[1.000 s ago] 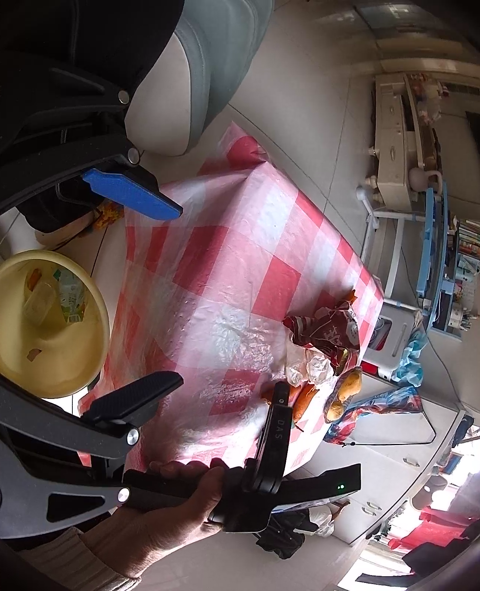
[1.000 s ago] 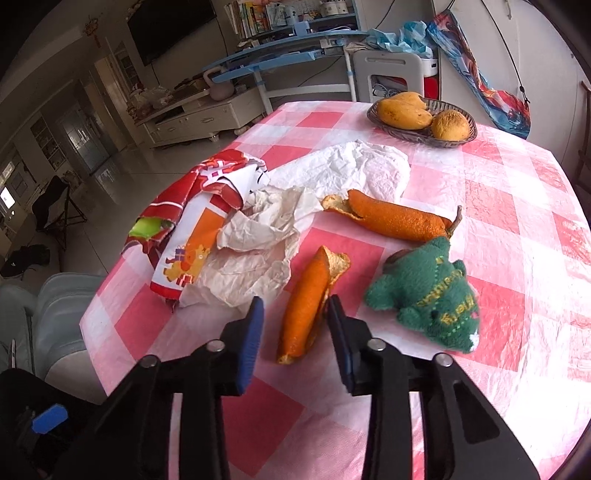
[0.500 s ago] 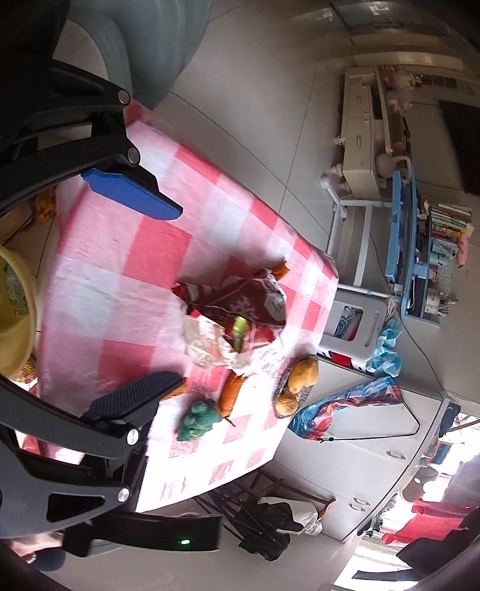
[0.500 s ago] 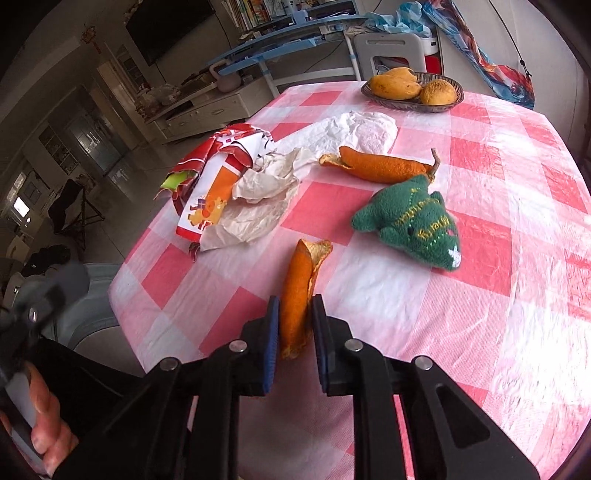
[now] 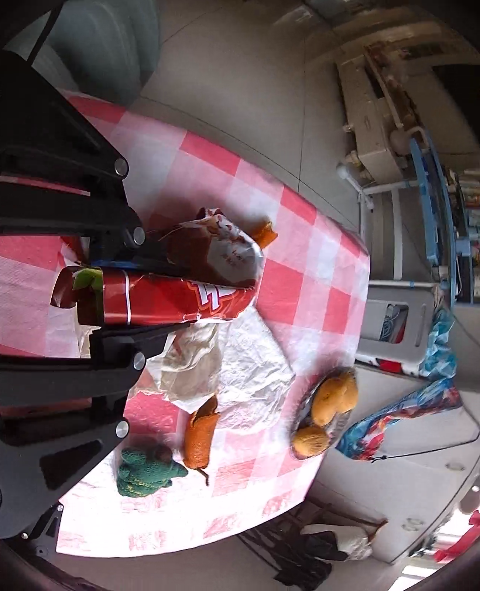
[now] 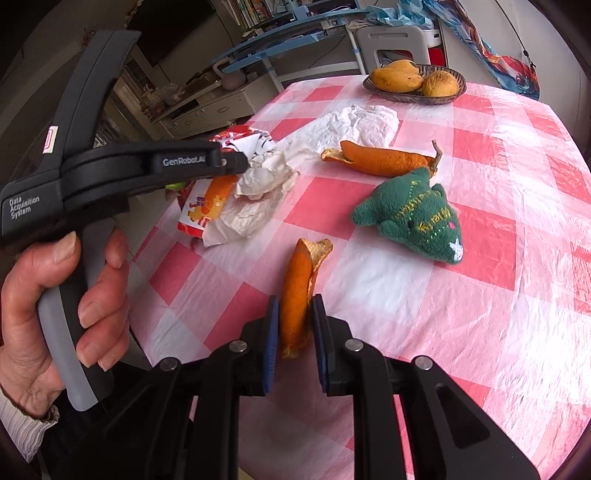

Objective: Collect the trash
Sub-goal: 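Grasp the orange peel with the right gripper while the left grasps the red snack bag, then drop the orange peel and red snack bag into the yellow basin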

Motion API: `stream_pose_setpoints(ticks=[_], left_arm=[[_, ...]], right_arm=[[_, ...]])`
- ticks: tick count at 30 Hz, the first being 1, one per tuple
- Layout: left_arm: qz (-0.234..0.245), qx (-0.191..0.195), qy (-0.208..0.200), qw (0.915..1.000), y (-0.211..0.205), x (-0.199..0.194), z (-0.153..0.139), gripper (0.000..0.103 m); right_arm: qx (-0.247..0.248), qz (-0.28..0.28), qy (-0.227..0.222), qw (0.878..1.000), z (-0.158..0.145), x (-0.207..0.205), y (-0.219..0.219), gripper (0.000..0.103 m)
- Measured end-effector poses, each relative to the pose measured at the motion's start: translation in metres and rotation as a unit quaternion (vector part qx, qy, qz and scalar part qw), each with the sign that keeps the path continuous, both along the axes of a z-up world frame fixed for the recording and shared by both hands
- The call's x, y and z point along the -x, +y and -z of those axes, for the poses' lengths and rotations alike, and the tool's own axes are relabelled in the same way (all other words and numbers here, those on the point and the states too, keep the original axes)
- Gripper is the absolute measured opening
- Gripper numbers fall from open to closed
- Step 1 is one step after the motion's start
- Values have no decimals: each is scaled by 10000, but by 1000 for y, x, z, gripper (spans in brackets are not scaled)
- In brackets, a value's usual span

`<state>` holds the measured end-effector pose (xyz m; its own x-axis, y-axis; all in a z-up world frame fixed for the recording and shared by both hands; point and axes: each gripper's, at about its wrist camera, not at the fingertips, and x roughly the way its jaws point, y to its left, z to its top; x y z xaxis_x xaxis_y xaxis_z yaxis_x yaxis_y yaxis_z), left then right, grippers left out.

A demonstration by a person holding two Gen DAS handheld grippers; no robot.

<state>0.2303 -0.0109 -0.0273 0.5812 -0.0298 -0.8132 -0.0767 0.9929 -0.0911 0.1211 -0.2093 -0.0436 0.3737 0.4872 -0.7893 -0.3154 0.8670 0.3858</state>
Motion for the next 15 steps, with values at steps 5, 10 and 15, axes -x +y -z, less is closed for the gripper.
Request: stream_pose_setpoints(ticks=[5, 10, 15], left_arm=[[-251, 581, -516, 9967, 39, 26, -17, 16], [-332, 923, -726, 9925, 67, 66, -29, 16], [-345, 1213, -731, 9893, 79, 114, -28, 16]], right_arm=[[-49, 59, -2, 10000, 1, 1, -2, 19], [-224, 127, -23, 9997, -4, 9, -5, 19], [-342, 104, -273, 9990, -18, 29, -5, 19]])
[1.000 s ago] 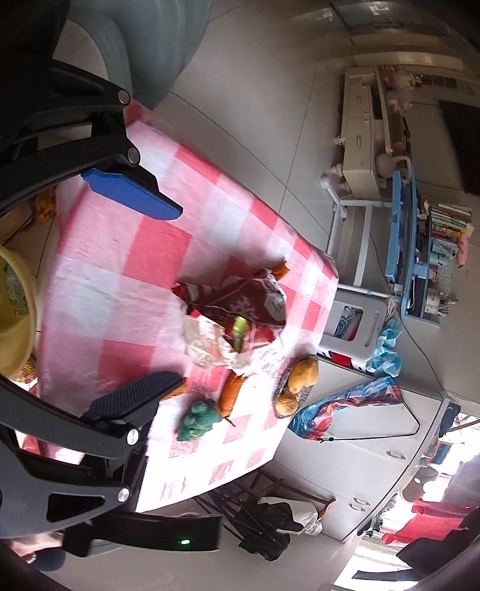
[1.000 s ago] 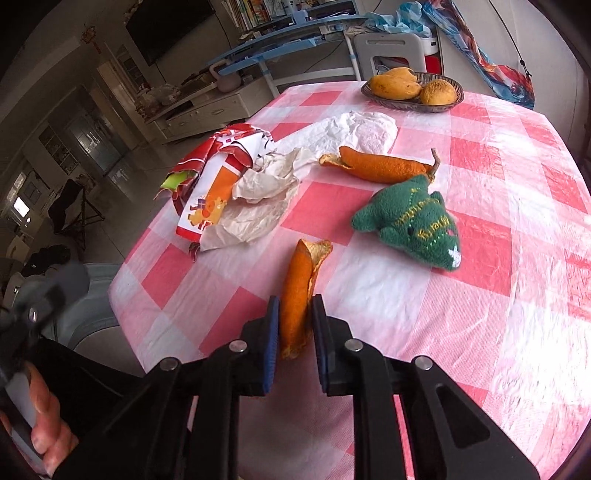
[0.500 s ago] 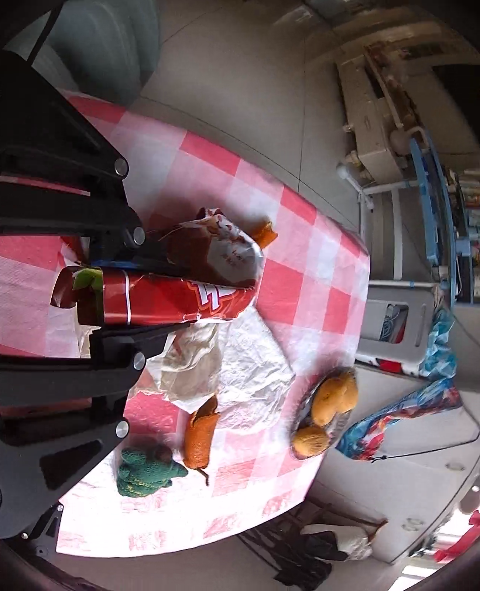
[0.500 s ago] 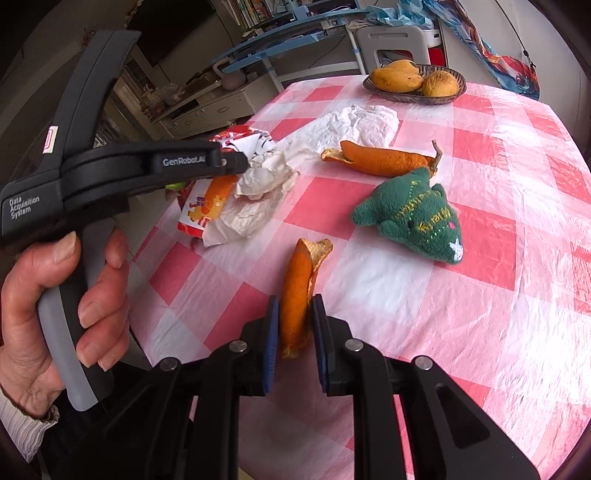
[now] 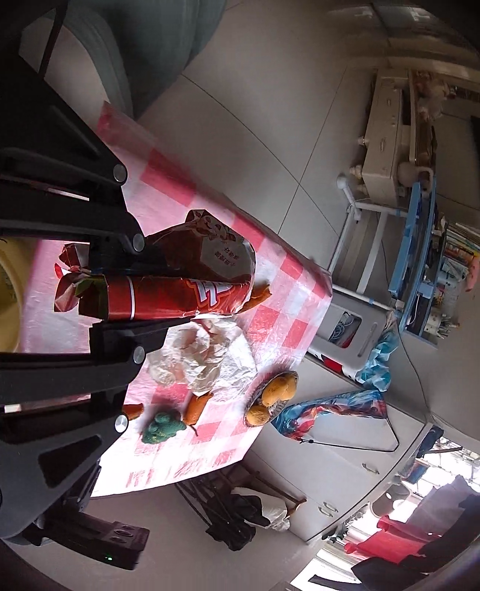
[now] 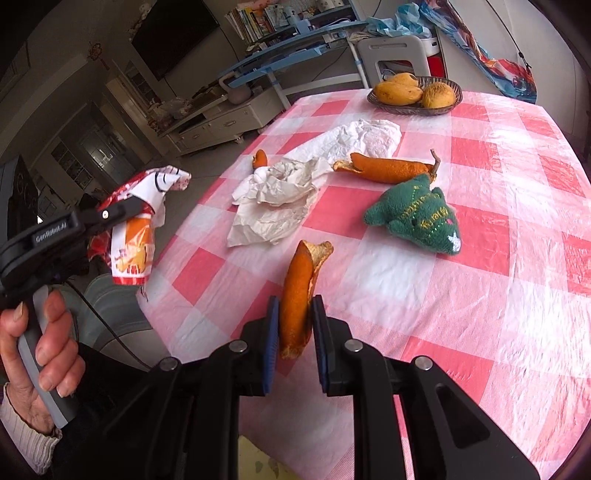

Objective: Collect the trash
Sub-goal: 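Drop the orange peel and red snack bag into the yellow basin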

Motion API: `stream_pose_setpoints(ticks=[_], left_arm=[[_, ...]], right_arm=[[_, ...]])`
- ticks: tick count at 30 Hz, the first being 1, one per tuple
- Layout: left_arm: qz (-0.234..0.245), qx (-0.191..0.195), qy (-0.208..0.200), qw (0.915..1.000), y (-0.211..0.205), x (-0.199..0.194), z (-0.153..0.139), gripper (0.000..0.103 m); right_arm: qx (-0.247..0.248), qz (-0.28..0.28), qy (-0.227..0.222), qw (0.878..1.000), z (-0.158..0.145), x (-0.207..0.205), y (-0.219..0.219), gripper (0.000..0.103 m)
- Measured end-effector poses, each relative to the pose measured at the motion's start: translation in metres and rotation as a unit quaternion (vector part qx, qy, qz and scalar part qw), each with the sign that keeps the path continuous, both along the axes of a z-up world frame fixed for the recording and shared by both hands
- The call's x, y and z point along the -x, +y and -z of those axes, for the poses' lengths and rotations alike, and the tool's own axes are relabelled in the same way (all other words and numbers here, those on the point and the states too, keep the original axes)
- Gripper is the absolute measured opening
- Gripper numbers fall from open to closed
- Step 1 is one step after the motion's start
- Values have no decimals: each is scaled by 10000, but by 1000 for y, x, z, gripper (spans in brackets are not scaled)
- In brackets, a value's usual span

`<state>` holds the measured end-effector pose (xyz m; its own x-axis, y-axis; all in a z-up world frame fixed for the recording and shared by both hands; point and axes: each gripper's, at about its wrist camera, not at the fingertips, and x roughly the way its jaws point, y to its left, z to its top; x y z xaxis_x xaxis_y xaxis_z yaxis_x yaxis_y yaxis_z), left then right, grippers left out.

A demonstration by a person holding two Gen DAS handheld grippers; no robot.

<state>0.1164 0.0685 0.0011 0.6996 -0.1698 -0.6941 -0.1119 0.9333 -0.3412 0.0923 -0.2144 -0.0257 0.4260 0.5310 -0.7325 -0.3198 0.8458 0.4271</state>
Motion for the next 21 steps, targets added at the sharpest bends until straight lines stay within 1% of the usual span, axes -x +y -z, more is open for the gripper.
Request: stream_pose_setpoints(ticks=[5, 9, 15, 21], left_arm=[[214, 44, 48, 9998, -10, 41, 10, 16], [351, 1, 99, 9993, -18, 61, 16, 16], [406, -203, 11, 9990, -26, 82, 15, 16], [534, -428, -106, 9976, -35, 106, 13, 16]], right_arm=[[-206, 62, -66, 9997, -3, 30, -3, 19], [-285, 106, -148, 9994, -8, 48, -5, 19], [-412, 240, -295, 9984, -17, 69, -15, 19], [-312, 179, -258, 9990, -17, 92, -13, 19]])
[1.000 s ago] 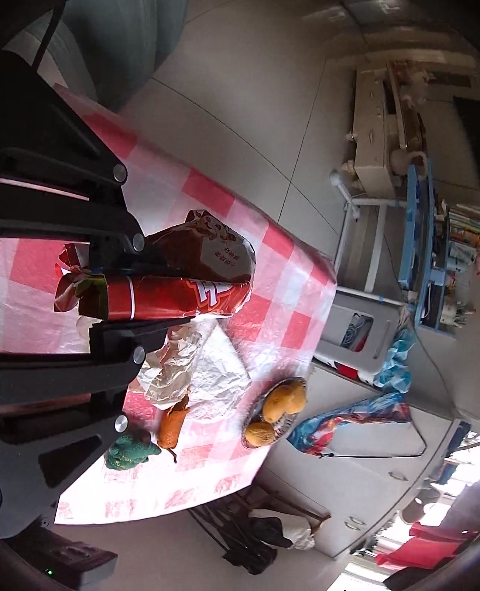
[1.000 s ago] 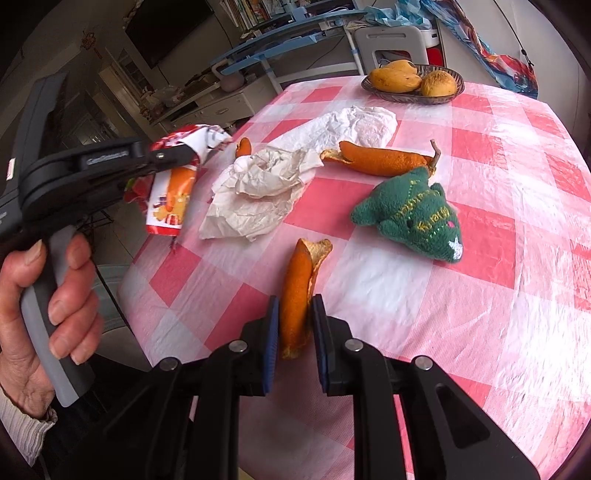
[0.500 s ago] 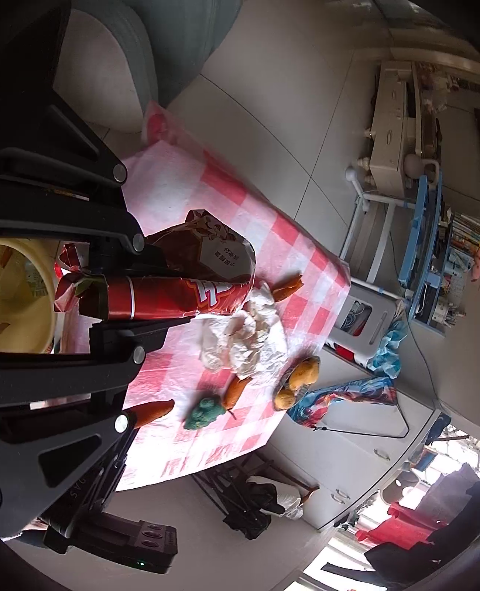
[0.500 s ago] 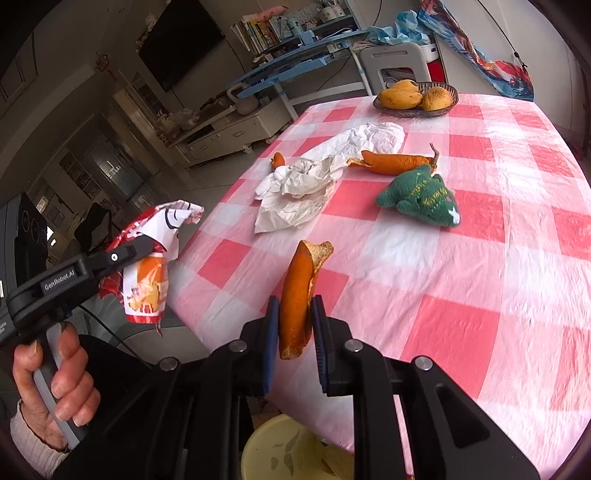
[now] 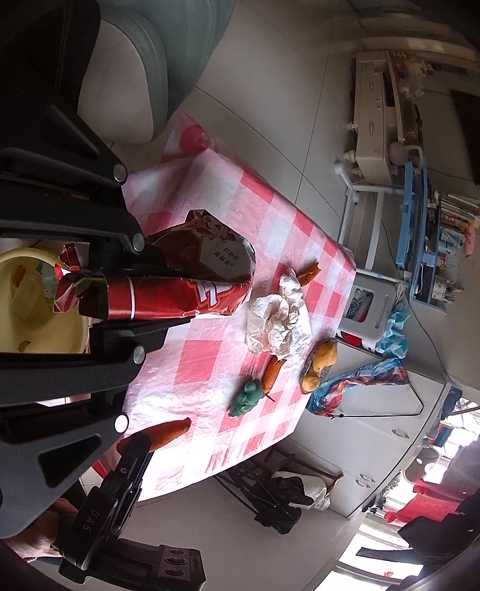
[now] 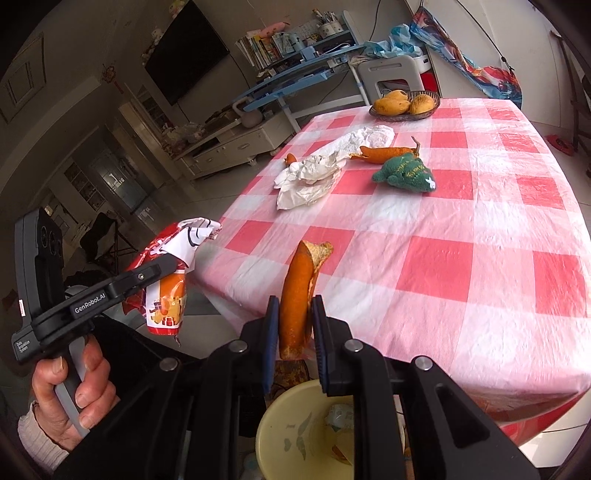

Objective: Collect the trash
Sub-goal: 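Drop the orange peel and red snack bag into the yellow basin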

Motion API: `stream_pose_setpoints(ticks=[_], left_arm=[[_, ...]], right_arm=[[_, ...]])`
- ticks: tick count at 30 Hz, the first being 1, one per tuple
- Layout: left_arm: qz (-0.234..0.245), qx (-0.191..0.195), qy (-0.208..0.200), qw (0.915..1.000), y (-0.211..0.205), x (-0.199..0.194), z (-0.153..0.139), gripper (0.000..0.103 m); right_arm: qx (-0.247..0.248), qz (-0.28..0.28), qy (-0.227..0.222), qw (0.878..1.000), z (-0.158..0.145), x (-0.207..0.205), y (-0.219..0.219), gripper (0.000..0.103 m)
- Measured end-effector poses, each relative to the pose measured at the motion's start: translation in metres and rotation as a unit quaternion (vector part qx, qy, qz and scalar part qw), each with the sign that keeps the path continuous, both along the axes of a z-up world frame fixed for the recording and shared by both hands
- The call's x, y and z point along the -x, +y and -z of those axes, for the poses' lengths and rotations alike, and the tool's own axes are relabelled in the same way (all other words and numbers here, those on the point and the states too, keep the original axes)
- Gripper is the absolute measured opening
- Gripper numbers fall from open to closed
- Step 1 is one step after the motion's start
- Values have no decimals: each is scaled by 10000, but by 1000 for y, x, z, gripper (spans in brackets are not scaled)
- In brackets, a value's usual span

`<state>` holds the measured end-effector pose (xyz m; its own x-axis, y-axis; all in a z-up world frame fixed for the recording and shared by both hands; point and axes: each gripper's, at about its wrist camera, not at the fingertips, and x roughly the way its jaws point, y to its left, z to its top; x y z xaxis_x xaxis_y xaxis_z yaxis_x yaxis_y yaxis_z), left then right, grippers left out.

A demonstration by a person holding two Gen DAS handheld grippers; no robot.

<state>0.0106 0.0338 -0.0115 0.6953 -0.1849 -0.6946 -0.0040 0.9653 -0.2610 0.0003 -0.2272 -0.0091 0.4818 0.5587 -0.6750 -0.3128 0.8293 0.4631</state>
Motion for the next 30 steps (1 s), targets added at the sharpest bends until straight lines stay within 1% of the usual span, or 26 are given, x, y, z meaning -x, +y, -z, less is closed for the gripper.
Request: stream_pose_setpoints(ticks=[3, 8, 11, 13, 14, 15, 16, 17, 19, 20, 21, 23, 24, 25, 27, 28, 30], left_arm=[[112, -99, -43, 9999, -6, 10, -1, 16], [276, -175, -79, 9994, -15, 27, -1, 16], [357, -126, 20, 9993, -19, 35, 3, 16], [442, -35, 165, 9989, -24, 42, 9, 16], [493, 40, 288, 9984, -26, 45, 14, 17], [543, 106, 448, 9975, -29, 47, 21, 17], [596, 155, 629, 9961, -32, 48, 29, 17], [653, 149, 806, 9945, -36, 50, 36, 17], [816, 2, 1020, 9914, -48, 54, 47, 20], [882, -81, 1045, 9906, -53, 55, 49, 27], [918, -131, 1020, 9905, -56, 56, 48, 30], [859, -176, 844, 9926, -57, 59, 42, 54], [770, -219, 715, 9942, -54, 61, 37, 59], [661, -288, 570, 9958, -52, 62, 32, 67], [450, -418, 328, 9976, -44, 64, 24, 76], [337, -456, 255, 9981, -40, 65, 19, 80], [169, -467, 86, 9987, -32, 67, 13, 83]], right_arm=[[92, -83, 96, 9999, 3, 13, 4, 19], [491, -383, 404, 9972, 18, 35, 17, 19], [758, -519, 681, 9934, 31, 46, 23, 20], [835, -408, 735, 9930, 35, 50, 21, 24], [818, -303, 713, 9936, 34, 51, 18, 30], [787, -159, 646, 9947, 31, 50, 13, 41], [757, 33, 547, 9956, 27, 50, 7, 49], [709, 235, 446, 9962, 24, 49, 0, 58], [556, 593, 321, 9962, 19, 46, -13, 60], [524, 799, 271, 9951, 19, 45, -19, 66], [549, 1015, 243, 9930, 19, 43, -25, 74], [623, 1396, 261, 9879, 22, 39, -32, 79], [656, 1520, 294, 9858, 23, 38, -35, 80], [700, 1624, 322, 9837, 26, 36, -36, 81], [810, 1760, 346, 9804, 29, 33, -34, 86], [860, 1783, 343, 9796, 31, 32, -32, 86], [982, 1762, 355, 9788, 33, 32, -29, 87]])
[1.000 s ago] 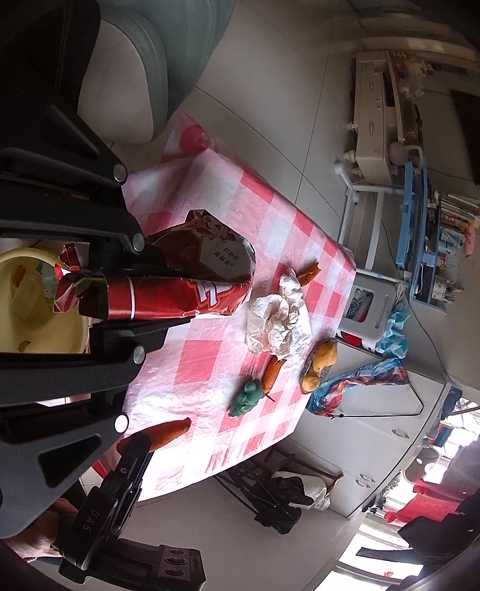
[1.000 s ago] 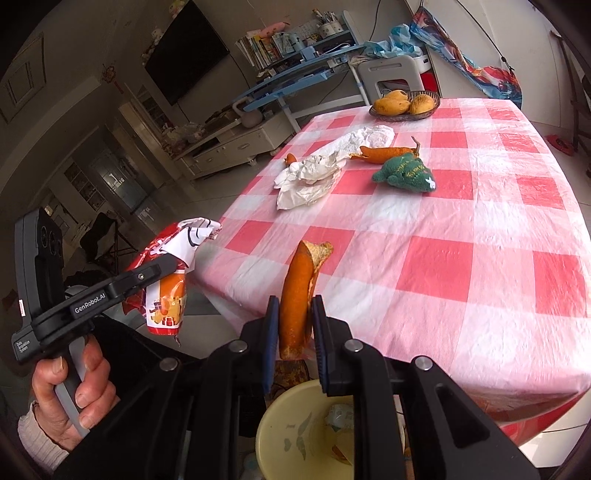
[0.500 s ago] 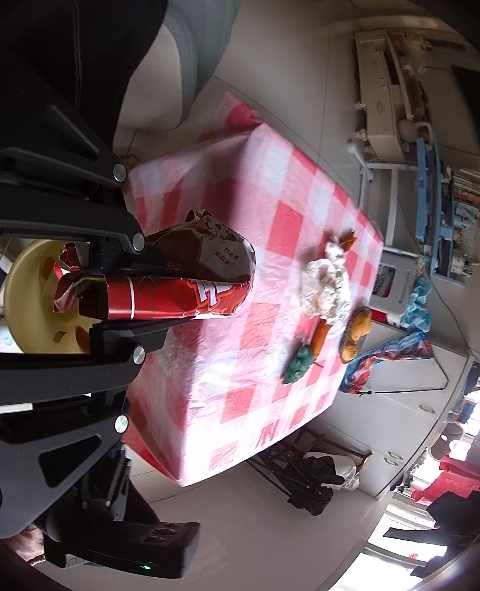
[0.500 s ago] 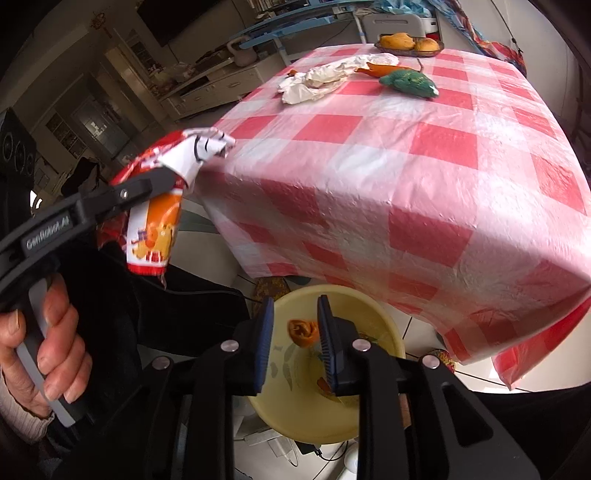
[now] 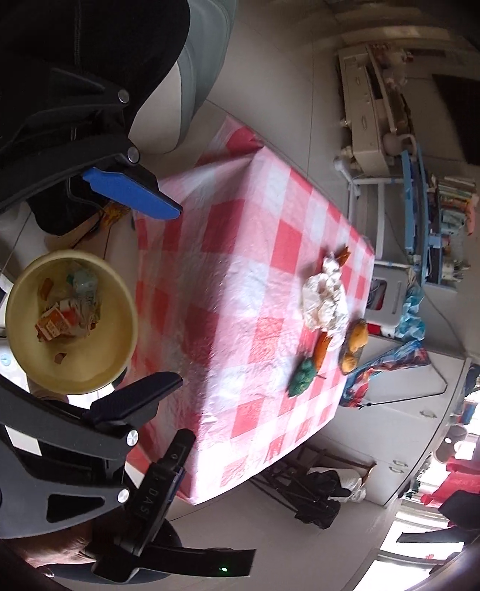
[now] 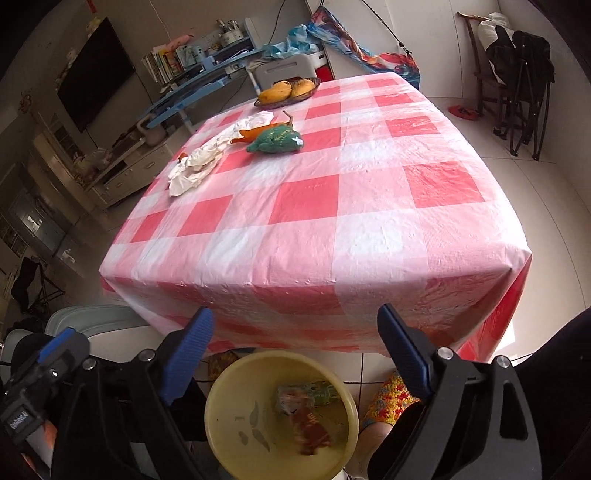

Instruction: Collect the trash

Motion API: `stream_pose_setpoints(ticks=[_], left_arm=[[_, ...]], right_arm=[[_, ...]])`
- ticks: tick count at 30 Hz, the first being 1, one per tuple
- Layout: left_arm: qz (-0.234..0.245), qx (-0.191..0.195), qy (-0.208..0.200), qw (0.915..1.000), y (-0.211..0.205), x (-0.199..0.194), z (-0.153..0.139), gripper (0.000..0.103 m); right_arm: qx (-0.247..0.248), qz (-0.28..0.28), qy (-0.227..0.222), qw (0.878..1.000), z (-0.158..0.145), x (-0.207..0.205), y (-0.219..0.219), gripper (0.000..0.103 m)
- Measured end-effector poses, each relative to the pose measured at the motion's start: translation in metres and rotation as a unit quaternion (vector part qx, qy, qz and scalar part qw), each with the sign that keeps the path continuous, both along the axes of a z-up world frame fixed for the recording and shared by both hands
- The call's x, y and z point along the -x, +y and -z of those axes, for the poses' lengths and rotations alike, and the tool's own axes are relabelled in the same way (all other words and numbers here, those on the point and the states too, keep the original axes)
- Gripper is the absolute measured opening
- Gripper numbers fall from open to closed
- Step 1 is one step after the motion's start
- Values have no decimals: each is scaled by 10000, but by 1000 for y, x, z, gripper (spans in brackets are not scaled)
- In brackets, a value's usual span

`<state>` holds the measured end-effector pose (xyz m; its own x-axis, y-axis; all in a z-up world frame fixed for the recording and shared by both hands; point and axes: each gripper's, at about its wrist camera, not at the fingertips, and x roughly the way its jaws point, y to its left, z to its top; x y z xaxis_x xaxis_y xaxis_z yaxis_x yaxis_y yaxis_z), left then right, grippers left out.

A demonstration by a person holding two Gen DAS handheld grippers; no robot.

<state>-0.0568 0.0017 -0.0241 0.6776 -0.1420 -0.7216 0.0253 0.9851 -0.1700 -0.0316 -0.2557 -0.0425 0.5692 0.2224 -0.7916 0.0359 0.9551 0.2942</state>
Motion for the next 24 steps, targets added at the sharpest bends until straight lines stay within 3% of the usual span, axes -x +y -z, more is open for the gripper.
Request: stream_pose_setpoints(ticks=[8, 17, 24], left_arm=[[-108, -25, -480, 9988, 7, 4, -20, 93], [156, -10, -544, 9984, -1, 2, -21, 95], [175, 39, -470, 9987, -2, 1, -18, 95]], right_arm=[[786, -396, 17, 9961, 10, 0, 30, 90], [1436, -890, 24, 9856, 21, 1, 59, 91], [1529, -988, -37, 9833, 21, 3, 64, 91]])
